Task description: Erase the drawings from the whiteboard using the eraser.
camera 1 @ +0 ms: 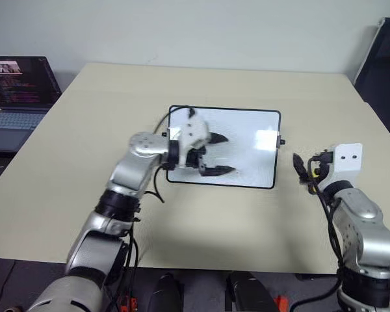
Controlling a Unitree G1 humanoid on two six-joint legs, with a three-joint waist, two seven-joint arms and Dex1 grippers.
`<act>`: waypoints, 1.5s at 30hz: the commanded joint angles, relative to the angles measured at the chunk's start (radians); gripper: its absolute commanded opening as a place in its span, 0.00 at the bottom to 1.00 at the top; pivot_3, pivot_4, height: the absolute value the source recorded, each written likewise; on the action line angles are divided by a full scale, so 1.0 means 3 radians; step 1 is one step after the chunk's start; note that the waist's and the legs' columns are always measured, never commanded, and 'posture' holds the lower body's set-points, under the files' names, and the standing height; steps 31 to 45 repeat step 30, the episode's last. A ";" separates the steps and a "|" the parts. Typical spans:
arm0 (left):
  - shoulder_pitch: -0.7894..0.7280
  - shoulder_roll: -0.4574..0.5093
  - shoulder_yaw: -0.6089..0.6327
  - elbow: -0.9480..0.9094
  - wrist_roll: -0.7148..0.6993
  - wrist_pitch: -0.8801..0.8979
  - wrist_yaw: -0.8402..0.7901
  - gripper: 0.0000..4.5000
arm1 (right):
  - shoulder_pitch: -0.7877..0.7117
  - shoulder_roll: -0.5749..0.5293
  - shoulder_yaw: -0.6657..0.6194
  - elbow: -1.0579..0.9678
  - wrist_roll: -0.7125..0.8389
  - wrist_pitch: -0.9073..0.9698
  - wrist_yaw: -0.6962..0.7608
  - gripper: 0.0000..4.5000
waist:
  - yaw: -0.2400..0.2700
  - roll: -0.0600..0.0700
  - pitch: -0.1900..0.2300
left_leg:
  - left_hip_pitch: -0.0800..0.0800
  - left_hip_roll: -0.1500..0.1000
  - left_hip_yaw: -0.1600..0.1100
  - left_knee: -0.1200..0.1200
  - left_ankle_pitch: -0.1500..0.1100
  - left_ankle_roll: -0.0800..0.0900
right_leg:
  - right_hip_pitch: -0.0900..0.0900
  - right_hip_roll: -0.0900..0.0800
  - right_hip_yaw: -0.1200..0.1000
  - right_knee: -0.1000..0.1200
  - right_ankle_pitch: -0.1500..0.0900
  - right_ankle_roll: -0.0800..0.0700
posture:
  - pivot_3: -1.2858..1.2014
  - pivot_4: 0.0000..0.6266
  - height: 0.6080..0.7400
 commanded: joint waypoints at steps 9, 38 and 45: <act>0.2024 -0.0260 0.1329 -0.2009 -0.0415 0.0832 0.1611 1.00 | 0.1174 0.0368 0.0339 -0.0428 -0.0061 -0.1253 -0.0231 0.99 | 0.0042 -0.0010 -0.0006 | 0.0004 -0.0002 0.0002 0.0011 -0.0001 -0.0003 | 0.0008 -0.0009 -0.0004 0.0000 -0.0012 -0.0019 | 0.52 0.24 1.00; 0.2437 -0.0544 0.1138 -0.1780 0.0140 0.0226 0.2686 1.00 | 0.2135 0.0274 0.0208 -0.0367 0.0065 -0.1993 -0.0140 0.99 | 0.0035 -0.0040 -0.0030 | 0.0012 -0.0003 0.0015 0.0002 -0.0008 -0.0013 | 0.0005 -0.0012 0.0006 -0.0003 -0.0020 -0.0031 | 0.52 0.24 1.00; 0.2437 -0.0544 0.1138 -0.1780 0.0140 0.0226 0.2686 1.00 | 0.2135 0.0274 0.0208 -0.0367 0.0065 -0.1993 -0.0140 0.99 | 0.0035 -0.0040 -0.0030 | 0.0012 -0.0003 0.0015 0.0002 -0.0008 -0.0013 | 0.0005 -0.0012 0.0006 -0.0003 -0.0020 -0.0031 | 0.52 0.24 1.00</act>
